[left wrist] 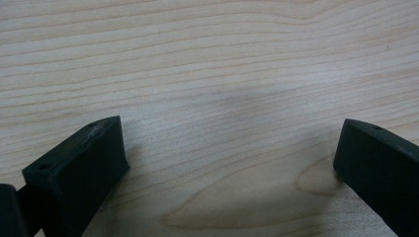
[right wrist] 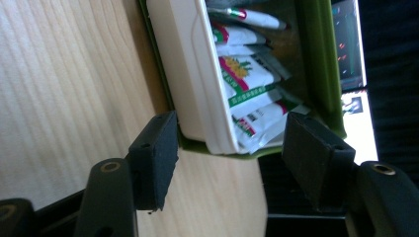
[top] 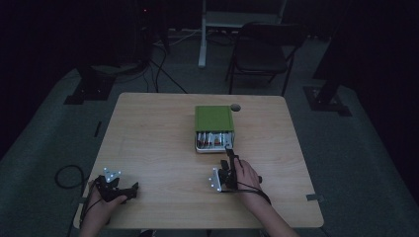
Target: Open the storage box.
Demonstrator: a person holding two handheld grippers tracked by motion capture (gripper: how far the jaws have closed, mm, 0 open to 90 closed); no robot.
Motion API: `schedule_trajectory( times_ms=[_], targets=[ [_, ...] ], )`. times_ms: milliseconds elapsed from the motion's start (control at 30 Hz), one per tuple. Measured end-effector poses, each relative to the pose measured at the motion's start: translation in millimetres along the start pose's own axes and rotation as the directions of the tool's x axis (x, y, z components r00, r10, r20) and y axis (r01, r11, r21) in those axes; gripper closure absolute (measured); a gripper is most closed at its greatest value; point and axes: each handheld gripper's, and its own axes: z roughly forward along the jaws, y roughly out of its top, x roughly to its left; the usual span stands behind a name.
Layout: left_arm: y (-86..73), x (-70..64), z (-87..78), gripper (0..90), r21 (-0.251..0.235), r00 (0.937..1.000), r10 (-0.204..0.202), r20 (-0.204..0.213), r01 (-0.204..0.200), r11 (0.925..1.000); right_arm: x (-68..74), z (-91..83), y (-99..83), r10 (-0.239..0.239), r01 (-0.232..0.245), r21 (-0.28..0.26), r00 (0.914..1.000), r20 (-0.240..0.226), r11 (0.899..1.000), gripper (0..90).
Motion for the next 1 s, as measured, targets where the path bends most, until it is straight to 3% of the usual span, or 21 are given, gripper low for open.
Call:
schedule_trajectory(
  times_ms=[300, 533, 1000],
  targets=[
    [0.0, 0.0, 0.0, 0.0, 0.000, 1.0000, 0.000, 0.000, 0.000, 1.0000, 3.1, 8.1, 8.7, -0.098, 0.098, 0.007, 0.9952, -0.007, 0.995, 51.8],
    [0.0, 0.0, 0.0, 0.0, 0.000, 1.0000, 0.000, 0.000, 0.000, 1.0000, 4.5, 17.4, 10.9, -0.178, 0.178, 0.020, 0.9841, 0.004, 0.984, 56.7],
    [0.0, 0.0, 0.0, 0.0, 0.000, 1.0000, 0.000, 0.000, 0.000, 1.0000, 11.0, 31.6, 15.3, -0.259, 0.259, 0.022, 0.9657, -0.015, 0.966, 62.5]
  ],
)
